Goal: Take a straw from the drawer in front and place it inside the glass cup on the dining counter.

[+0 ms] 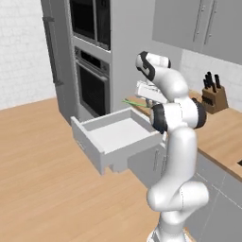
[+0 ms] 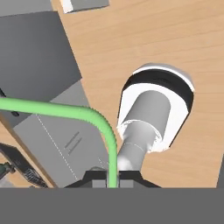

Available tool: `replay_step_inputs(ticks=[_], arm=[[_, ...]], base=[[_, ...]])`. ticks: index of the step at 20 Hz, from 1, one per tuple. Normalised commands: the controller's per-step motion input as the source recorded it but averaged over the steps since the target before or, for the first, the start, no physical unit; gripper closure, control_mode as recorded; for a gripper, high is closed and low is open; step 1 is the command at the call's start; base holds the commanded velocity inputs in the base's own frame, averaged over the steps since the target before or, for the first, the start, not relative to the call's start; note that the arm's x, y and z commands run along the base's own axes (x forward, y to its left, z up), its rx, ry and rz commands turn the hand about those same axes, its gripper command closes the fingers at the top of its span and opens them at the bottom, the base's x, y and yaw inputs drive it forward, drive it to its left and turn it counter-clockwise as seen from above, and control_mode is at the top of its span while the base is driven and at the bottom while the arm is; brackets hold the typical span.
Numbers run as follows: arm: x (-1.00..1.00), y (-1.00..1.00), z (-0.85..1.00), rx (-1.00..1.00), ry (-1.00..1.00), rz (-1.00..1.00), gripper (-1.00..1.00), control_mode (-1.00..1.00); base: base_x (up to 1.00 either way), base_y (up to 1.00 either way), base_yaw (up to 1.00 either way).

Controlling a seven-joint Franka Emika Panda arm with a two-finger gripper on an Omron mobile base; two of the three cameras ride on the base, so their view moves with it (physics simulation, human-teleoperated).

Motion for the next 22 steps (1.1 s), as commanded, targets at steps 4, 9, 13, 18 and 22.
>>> replay_step_inputs(ticks=[4,9,13,18,22], arm=[[0.0,0.0,0.0,0.0,0.0,0.0,1.0,1.0],[0.0,0.0,0.0,0.0,0.0,0.0,1.0,1.0],[0.0,0.0,0.0,0.0,0.0,0.0,1.0,1.0],[0.0,0.0,0.0,0.0,0.0,0.0,1.0,1.0],[0.0,0.0,0.0,0.0,0.0,0.0,1.0,1.0]], base=[[-0.89,1.0,-0.02],[-0.66,0.97,-0.01],[-0.08,0.7,0.0],[0.61,0.75,0.0],[1.0,0.69,0.02]])
